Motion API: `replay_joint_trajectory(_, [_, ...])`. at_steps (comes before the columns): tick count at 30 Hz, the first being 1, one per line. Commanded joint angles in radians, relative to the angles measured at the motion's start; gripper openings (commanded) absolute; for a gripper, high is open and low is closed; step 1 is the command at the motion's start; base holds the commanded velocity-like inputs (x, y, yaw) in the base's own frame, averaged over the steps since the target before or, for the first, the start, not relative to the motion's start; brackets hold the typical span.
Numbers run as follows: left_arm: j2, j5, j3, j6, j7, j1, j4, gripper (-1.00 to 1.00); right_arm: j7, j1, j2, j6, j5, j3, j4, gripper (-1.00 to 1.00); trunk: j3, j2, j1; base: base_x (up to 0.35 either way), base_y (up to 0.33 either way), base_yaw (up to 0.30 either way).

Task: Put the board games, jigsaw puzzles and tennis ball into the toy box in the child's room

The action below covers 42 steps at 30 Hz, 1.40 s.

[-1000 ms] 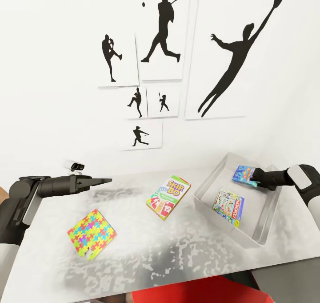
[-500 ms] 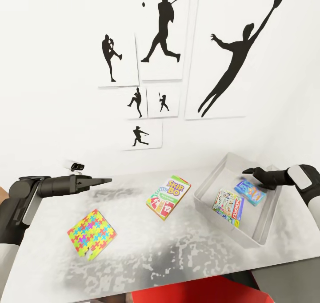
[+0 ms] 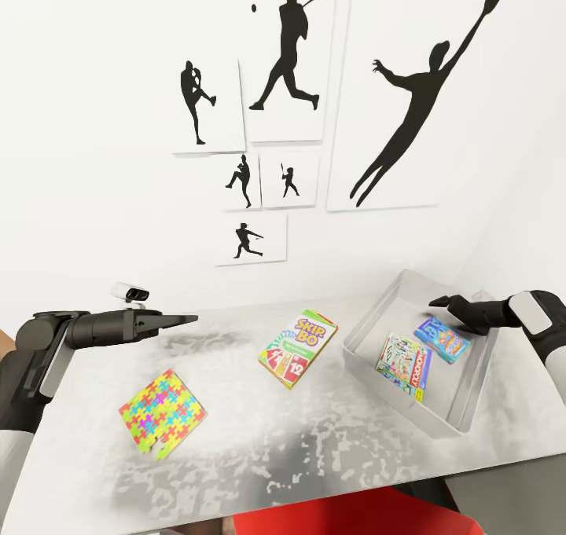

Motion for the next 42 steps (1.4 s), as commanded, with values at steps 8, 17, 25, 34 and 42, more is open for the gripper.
replay_joint_trajectory(8, [0.001, 0.000, 0.000, 0.011, -0.004, -0.001, 0.000, 1.00, 0.012, -0.001, -0.002, 0.004, 0.009, 0.000, -0.003, 1.00, -0.002, -0.002, 0.001, 0.000, 0.000, 0.000])
replay_joint_trajectory(17, [0.004, 0.000, 0.000, 0.011, -0.004, -0.001, 0.000, 1.00, 0.070, 0.007, -0.002, 0.016, 0.008, -0.001, -0.078, 1.00, -0.002, -0.002, 0.001, 0.000, 0.000, 0.000])
replay_joint_trajectory(25, [0.009, 0.000, 0.000, 0.011, -0.004, -0.001, 0.001, 1.00, 0.159, 0.076, -0.002, 0.055, 0.006, -0.007, -0.244, 1.00, -0.002, -0.002, 0.001, 0.000, 0.000, 0.000])
replay_joint_trajectory(34, [0.020, 0.000, 0.001, 0.011, -0.004, 0.000, 0.004, 1.00, 0.179, 0.116, -0.003, 0.146, -0.007, -0.020, -0.338, 1.00, -0.002, -0.002, 0.001, 0.000, 0.000, 0.000])
replay_joint_trajectory(42, [0.043, 0.000, 0.004, 0.011, -0.004, 0.002, 0.004, 1.00, 0.230, 0.164, -0.018, 0.159, -0.012, -0.083, -0.356, 1.00, -0.002, -0.002, 0.001, 0.000, 0.000, 0.000])
